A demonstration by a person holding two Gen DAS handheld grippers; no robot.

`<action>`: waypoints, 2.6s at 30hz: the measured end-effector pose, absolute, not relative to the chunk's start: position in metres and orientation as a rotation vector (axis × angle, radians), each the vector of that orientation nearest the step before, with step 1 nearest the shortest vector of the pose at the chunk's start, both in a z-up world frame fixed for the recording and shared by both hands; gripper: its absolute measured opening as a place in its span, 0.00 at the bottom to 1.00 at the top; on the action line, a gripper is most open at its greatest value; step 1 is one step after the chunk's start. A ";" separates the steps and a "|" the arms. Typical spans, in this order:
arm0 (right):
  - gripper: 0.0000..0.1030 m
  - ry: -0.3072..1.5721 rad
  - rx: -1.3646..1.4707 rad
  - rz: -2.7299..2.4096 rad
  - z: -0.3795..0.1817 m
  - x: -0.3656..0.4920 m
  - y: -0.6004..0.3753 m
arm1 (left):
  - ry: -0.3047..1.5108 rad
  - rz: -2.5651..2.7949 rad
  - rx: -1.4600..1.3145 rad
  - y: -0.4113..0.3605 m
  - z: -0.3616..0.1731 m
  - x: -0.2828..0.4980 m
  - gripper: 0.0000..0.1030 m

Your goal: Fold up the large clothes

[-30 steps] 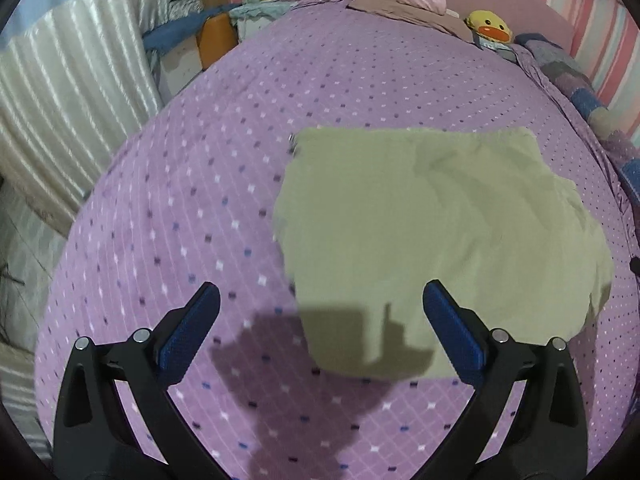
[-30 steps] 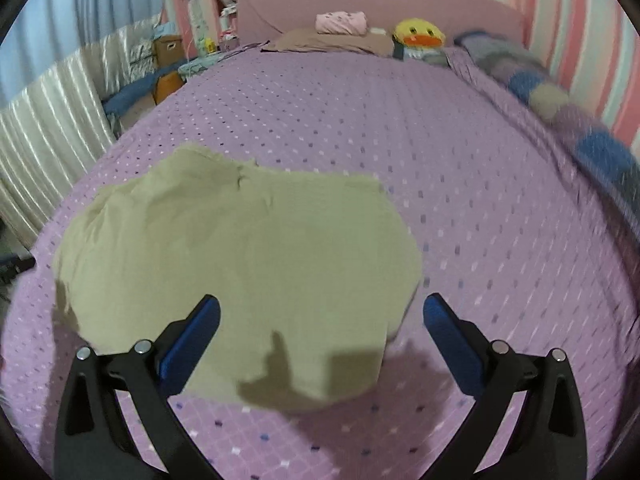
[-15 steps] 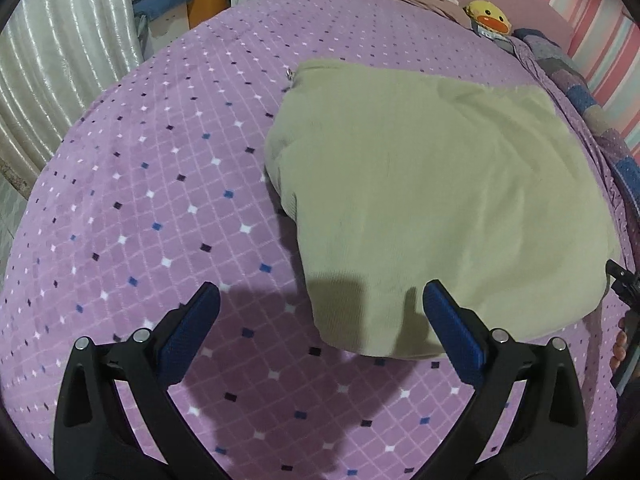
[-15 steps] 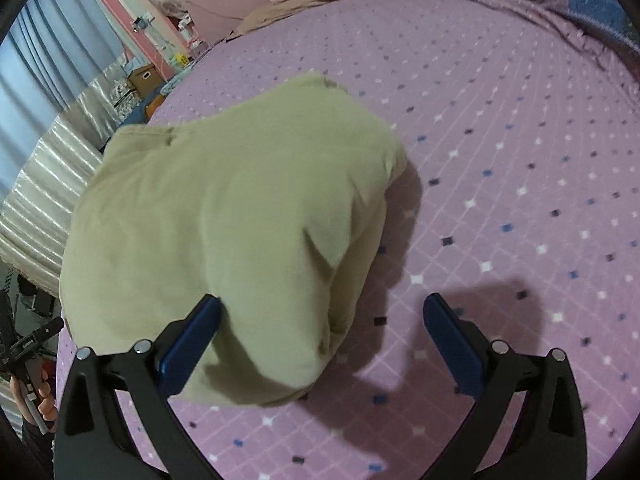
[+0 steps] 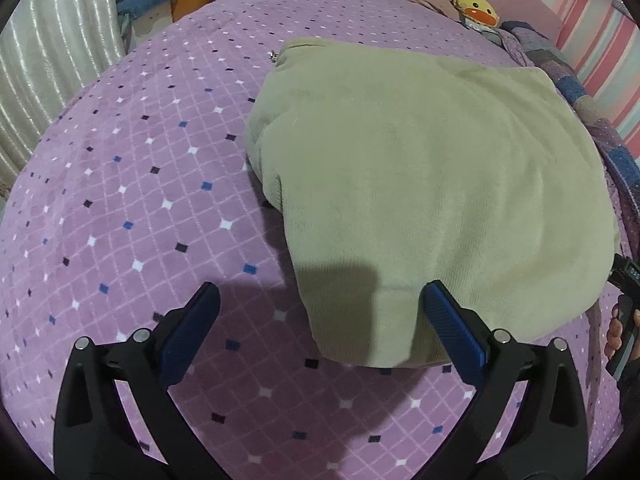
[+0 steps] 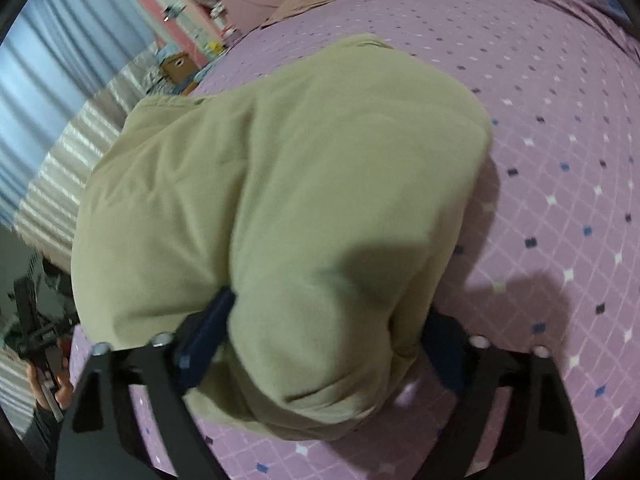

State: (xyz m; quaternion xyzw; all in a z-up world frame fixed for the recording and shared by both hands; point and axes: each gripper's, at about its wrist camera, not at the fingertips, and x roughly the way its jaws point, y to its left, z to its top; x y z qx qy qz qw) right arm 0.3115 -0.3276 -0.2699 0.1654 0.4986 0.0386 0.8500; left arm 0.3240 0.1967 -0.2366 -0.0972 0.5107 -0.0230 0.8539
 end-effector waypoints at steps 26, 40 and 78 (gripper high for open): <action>0.75 1.077 0.313 0.050 -0.265 0.311 -0.329 | 1.141 -0.261 -0.403 0.167 -0.271 0.378 0.85; 0.64 1.054 0.281 0.035 -0.257 0.305 -0.317 | 1.163 -0.148 -0.186 0.123 -0.258 0.386 0.72; 0.44 0.924 0.185 0.063 -0.194 0.294 -0.292 | 1.072 -0.107 -0.109 0.100 -0.191 0.376 0.44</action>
